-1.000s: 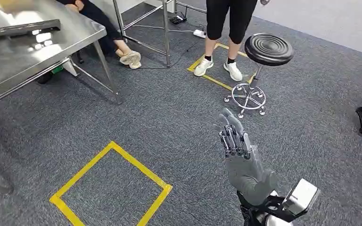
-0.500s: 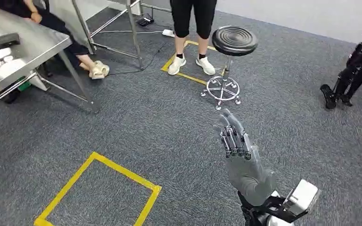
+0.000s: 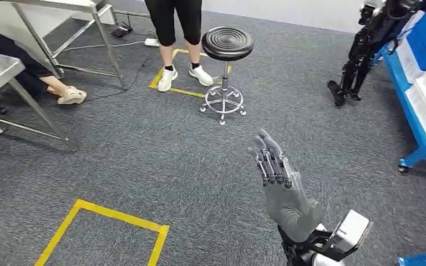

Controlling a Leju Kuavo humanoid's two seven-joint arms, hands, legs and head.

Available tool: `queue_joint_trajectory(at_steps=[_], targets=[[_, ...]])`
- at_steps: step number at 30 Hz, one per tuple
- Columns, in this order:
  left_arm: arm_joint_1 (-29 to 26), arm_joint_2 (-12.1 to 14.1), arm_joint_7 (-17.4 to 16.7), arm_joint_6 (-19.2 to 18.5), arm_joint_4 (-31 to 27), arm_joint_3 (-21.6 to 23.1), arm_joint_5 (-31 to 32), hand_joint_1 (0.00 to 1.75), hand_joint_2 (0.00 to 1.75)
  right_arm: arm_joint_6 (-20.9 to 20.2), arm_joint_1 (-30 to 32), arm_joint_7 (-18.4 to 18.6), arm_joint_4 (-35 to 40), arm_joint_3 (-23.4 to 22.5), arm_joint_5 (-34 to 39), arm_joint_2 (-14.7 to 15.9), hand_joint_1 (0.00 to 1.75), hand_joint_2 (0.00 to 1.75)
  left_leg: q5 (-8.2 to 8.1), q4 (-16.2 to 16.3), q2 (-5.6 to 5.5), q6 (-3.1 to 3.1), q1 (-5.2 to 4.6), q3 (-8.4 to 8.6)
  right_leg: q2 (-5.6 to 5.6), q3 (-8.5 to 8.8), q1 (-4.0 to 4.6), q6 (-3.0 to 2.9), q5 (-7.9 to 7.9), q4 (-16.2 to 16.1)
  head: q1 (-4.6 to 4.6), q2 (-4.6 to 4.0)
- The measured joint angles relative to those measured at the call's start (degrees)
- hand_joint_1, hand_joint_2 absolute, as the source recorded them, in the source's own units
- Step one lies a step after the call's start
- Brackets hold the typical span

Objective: Take the parts from the cabinet and place them on the table.

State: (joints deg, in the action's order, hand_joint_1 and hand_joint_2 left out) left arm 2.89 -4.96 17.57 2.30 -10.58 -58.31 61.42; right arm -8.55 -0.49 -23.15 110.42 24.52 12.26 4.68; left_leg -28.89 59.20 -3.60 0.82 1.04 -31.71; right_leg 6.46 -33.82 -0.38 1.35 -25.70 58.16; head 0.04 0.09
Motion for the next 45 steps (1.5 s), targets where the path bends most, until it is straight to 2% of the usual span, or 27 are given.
queue_joint_trajectory(at_steps=[2,4,6,8,9,11,12,13,17,18,20,22,23,24,26,27,28,29,33,34,35,37,39,42,43,44,45], targets=[[0.37,-0.09,0.11,0.0,0.0,0.0,0.0,0.0,0.0,0.15,-0.13,0.02,-0.04,-0.02,0.04,0.0,0.0,0.0,0.56,-0.49,1.21,0.95,-0.09,0.15,1.1,-0.96,-0.21,0.79,0.31,-0.2,0.02,0.0],[0.46,-0.07,0.24,0.13,-0.02,0.0,0.13,0.0,0.0,0.13,-0.45,0.02,-0.04,-0.11,0.06,0.02,0.0,0.0,0.78,-0.85,2.57,1.73,0.04,0.27,-3.68,-2.38,0.02,0.64,-1.48,3.27,0.37,0.0],[0.28,0.0,0.22,0.39,-0.02,0.0,0.15,0.0,0.0,0.13,-0.65,0.02,-0.2,-0.11,0.06,0.02,0.0,0.0,0.71,-0.85,4.26,1.94,-0.16,0.22,-5.38,-6.76,-0.2,0.35,-5.14,12.1,0.5,0.0],[0.24,0.11,0.09,0.81,-0.02,0.0,0.15,0.0,0.0,0.17,-0.17,0.02,-0.46,-0.13,0.06,0.04,0.0,0.0,0.63,-0.83,5.86,2.01,-0.23,0.13,-5.77,-9.78,-0.46,0.87,-6.67,18.21,0.55,-0.02],[0.24,0.13,0.09,0.81,-0.02,0.0,0.33,0.0,0.0,0.28,0.2,0.0,-0.53,-0.13,0.02,0.07,0.0,0.0,0.58,-0.82,6.61,1.97,-0.23,0.15,-5.91,-9.16,-0.63,1.42,-5.93,16.96,0.55,0.0],[0.25,0.11,0.07,0.85,-0.02,0.04,0.42,0.0,0.0,0.48,0.54,-0.11,-0.52,-0.13,-0.28,0.07,0.0,0.0,0.36,-0.82,7.86,1.64,-0.21,0.41,-6.99,-4.3,-0.89,2.54,-2.68,8.18,0.52,0.0],[0.25,0.11,0.04,0.85,-0.02,0.07,0.42,0.0,0.0,0.52,0.55,-0.13,-0.5,-0.13,-0.28,0.07,0.0,0.0,0.17,-0.81,8.46,1.36,-0.24,0.7,-9.12,-1.03,-0.88,2.85,-1.01,2.48,0.59,0.0],[0.24,0.2,0.02,0.87,-0.04,0.04,0.44,0.0,0.0,0.65,0.45,-0.13,-0.52,-0.13,-0.31,0.07,0.0,0.0,-0.15,-0.77,8.87,0.94,-0.72,0.87,-12.06,0.04,-0.49,2.3,-0.92,0.24,0.57,0.0],[0.45,0.09,0.28,1.16,-0.04,0.11,0.46,0.0,0.0,0.74,0.37,-0.13,-0.5,-0.35,-0.37,0.07,0.0,0.0,-0.44,-1.24,11.32,-0.15,-0.7,1.74,-8.99,-0.01,0.16,0.91,-0.45,0.02,0.35,0.0],[0.5,0.02,0.41,1.31,-0.04,0.13,0.46,0.0,0.0,0.74,0.3,-0.13,-0.48,-0.35,-0.39,0.02,0.0,0.0,-0.93,-0.96,11.16,-0.63,-0.32,1.52,-8.12,0.32,-1.15,0.24,-0.07,-0.43,0.27,0.0],[0.61,-0.02,0.72,1.55,-0.04,0.13,0.46,0.0,0.0,0.72,0.11,-0.17,-0.48,-0.39,-0.39,-0.04,0.0,0.0,-4.67,4.57,5.4,-0.77,-0.05,-0.64,-7.02,0.33,-1.04,-0.65,-0.05,-0.45,-0.13,0.0],[0.31,-0.13,0.87,1.73,-0.04,0.15,0.46,0.0,0.0,0.52,0.2,-0.17,-0.5,-0.39,-0.37,-0.15,0.0,0.0,-9.0,14.39,3.59,-0.91,-0.04,-5.46,-5.58,0.23,-0.86,-0.99,-0.05,-0.43,-0.24,0.0],[0.14,-0.11,0.9,1.77,-0.04,0.15,0.46,0.0,0.0,0.44,0.33,-0.17,-0.55,-0.39,-0.37,-0.2,0.0,0.0,-9.44,17.16,3.42,-0.94,-0.04,-7.11,-4.76,0.23,-0.72,-0.98,-0.05,-0.41,-0.33,0.0],[0.05,-0.11,0.9,1.81,-0.04,0.15,0.46,0.0,0.0,0.28,0.43,-0.17,-0.55,-0.39,-0.39,-0.22,0.0,0.0,-8.42,17.07,3.42,-0.92,-0.03,-7.43,-3.91,0.29,-0.69,-0.97,-0.05,-0.39,-0.24,0.0],[0.07,-0.09,0.9,1.84,-0.04,0.15,0.46,0.0,0.0,0.24,0.47,-0.15,-0.59,-0.37,-0.37,-0.28,0.0,0.0,-3.25,9.94,3.16,-0.88,0.27,-4.51,-2.25,0.54,-0.72,-0.92,-0.05,-0.28,-0.29,0.0],[0.1,-0.09,0.92,1.95,-0.04,0.15,0.46,0.0,0.0,0.2,0.46,-0.17,-0.59,-0.39,-0.39,-0.28,0.0,0.0,-0.53,4.67,2.04,-0.97,0.64,-2.09,-1.48,0.64,-0.76,-0.88,-0.08,-0.17,-0.33,-0.02],[0.09,-0.09,0.94,2.01,-0.04,0.15,0.48,0.0,0.0,0.17,0.46,-0.15,-0.61,-0.39,-0.39,-0.28,0.0,0.0,0.2,1.33,-1.38,-1.12,1.23,-0.73,-0.93,0.42,-0.75,-0.59,-0.18,0.02,-0.28,0.0],[0.08,-0.22,0.98,2.05,-0.04,0.15,0.48,0.0,0.0,0.15,0.21,-0.11,-0.61,-0.39,-0.39,-0.24,0.0,0.0,-0.37,0.03,-2.86,-1.3,1.27,-0.33,-0.28,-0.14,0.1,-0.1,-0.35,0.77,-0.11,0.0],[0.2,-0.29,1.03,2.08,-0.04,0.15,0.48,0.0,0.0,0.09,0.37,-0.09,-0.61,-0.44,-0.44,-0.2,0.0,0.0,0.2,-0.22,0.5,0.58,0.78,0.21,1.89,-1.39,-0.56,1.63,0.34,0.3,-0.02,0.0],[0.28,-0.22,1.05,2.1,-0.07,0.15,0.48,0.0,0.0,0.09,0.41,-0.09,-0.61,-0.48,-0.44,-0.17,0.0,0.0,0.35,-0.42,1.12,0.94,0.52,0.4,-2.01,-2.06,-0.47,1.48,-0.31,1.61,-0.02,0.0],[0.24,-0.18,1.05,2.1,-0.09,0.15,0.48,0.0,0.0,0.09,0.19,-0.09,-0.61,-0.48,-0.46,-0.17,0.0,0.0,0.35,-0.42,2.05,1.43,0.44,0.39,-4.39,-3.73,-0.2,1.15,-1.94,4.91,0.42,0.0],[0.04,-0.13,1.03,2.1,-0.09,0.13,0.46,0.0,0.0,0.09,0.24,-0.09,-0.61,-0.46,-0.42,-0.17,0.0,0.0,0.21,-0.41,3.92,1.64,-0.03,0.37,-5.65,-8.5,-0.39,0.73,-5.48,14.22,0.42,0.0],[0.03,-0.02,1.05,2.08,-0.09,0.11,0.46,0.0,0.0,0.06,0.27,-0.09,-0.85,-0.46,-0.42,-0.17,0.0,0.0,0.08,-0.39,5.68,1.72,-0.21,0.4,-5.83,-10.63,-0.58,1.24,-6.0,18.25,0.42,0.0],[0.18,-0.07,1.07,2.08,-0.09,0.13,0.48,0.0,0.0,0.04,0.25,-0.09,-0.94,-0.5,-0.39,-0.15,0.0,0.0,-0.32,-0.38,7.66,1.33,-0.19,0.8,-7.34,-3.87,-0.72,2.73,-1.34,5.75,0.44,0.0],[0.17,-0.07,1.07,2.08,-0.09,0.13,0.48,0.0,0.0,0.02,0.24,-0.09,-0.94,-0.5,-0.39,-0.17,0.0,0.0,-0.55,-0.37,8.12,1.05,-0.27,1.14,-10.16,-1.01,-0.67,2.62,-0.24,0.69,0.48,0.0],[0.13,-0.02,1.05,2.1,-0.11,0.13,0.5,0.0,0.0,0.02,0.23,0.0,-0.96,-0.48,-0.39,-0.2,0.0,0.0,-0.96,-0.38,8.56,0.55,-0.81,1.2,-11.16,-0.56,0.04,2.15,-0.03,0.69,0.39,0.0],[0.12,0.0,1.03,2.1,-0.11,0.13,0.57,0.0,0.0,-0.04,0.21,-0.04,-0.96,-0.5,-0.37,-0.22,0.0,0.0,-1.1,-0.46,8.89,0.25,-0.7,1.51,-10.21,-0.77,0.11,1.51,0.05,0.62,0.31,0.0]])
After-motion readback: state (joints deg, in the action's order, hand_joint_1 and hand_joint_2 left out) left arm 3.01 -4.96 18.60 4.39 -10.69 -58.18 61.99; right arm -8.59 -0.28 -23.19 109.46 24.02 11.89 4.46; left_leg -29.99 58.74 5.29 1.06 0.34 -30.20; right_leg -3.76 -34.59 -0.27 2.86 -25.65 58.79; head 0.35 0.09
